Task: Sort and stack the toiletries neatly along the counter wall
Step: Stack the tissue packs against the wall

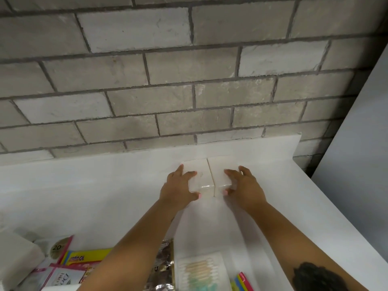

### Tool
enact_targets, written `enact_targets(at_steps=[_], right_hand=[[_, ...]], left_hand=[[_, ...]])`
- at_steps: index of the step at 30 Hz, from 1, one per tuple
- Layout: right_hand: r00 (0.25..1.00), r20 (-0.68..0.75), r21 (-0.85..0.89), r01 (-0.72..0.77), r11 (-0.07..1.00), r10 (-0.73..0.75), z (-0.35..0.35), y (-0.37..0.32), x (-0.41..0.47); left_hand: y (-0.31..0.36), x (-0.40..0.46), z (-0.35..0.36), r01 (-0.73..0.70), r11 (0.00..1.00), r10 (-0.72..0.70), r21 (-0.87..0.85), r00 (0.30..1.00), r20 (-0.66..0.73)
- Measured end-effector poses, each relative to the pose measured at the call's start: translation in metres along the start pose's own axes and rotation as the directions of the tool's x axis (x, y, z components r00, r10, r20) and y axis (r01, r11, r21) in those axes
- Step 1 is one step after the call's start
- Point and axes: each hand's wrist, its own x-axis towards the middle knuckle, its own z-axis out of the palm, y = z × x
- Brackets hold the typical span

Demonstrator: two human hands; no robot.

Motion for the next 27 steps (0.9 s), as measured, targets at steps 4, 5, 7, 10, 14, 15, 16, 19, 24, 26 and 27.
enact_targets(at_steps=[4,5,7,10,14,15,16,19,24,26,27], right_hand=[[0.999,0.051,-0.185,0.022,0.983,-0.013,-0.007,-0.006,-0.001],[0.996,0.085,-0.209,0.026,0.978,-0.008,-0.009,-0.008,-0.001],[0.988,0.155,-0.231,0.030,0.973,0.007,-0.015,-0.010,-0.002],[0.988,0.151,-0.235,0.040,0.971,-0.004,-0.023,-0.015,-0.010],[0.997,0.044,-0.114,0.066,0.991,-0.061,-0.034,-0.028,-0.034],[0.997,0.021,-0.076,0.080,0.994,-0.078,-0.036,-0.031,-0.041],[0.996,0.000,-0.034,0.094,0.995,-0.094,-0.038,-0.035,-0.049],[0.993,-0.054,0.084,0.113,0.990,-0.108,-0.043,-0.046,-0.076],[0.985,-0.113,0.169,0.151,0.974,-0.133,-0.048,-0.064,-0.125],[0.979,-0.148,0.188,0.166,0.968,-0.139,-0.050,-0.072,-0.145],[0.975,-0.172,0.207,0.176,0.962,-0.141,-0.050,-0.077,-0.154]], left_hand=[[0.007,0.001,-0.007,-0.001,0.982,-0.011,0.190,0.998,0.063],[0.010,0.000,-0.010,0.003,0.978,-0.021,0.207,0.996,0.084],[0.015,-0.005,-0.019,0.010,0.975,-0.034,0.220,0.994,0.106],[0.021,-0.018,-0.036,0.005,0.991,-0.011,0.132,0.999,0.045],[0.016,-0.047,-0.058,-0.032,0.992,0.020,-0.122,0.995,-0.102],[0.015,-0.056,-0.062,-0.053,0.981,0.029,-0.186,0.991,-0.130],[0.013,-0.066,-0.067,-0.072,0.969,0.037,-0.235,0.988,-0.151],[0.012,-0.099,-0.080,-0.108,0.946,0.050,-0.305,0.980,-0.192],[0.007,-0.152,-0.092,-0.108,0.923,0.031,-0.370,0.978,-0.207],[0.001,-0.172,-0.095,-0.114,0.910,0.026,-0.399,0.975,-0.219],[-0.002,-0.182,-0.096,-0.120,0.903,0.027,-0.413,0.974,-0.226]])
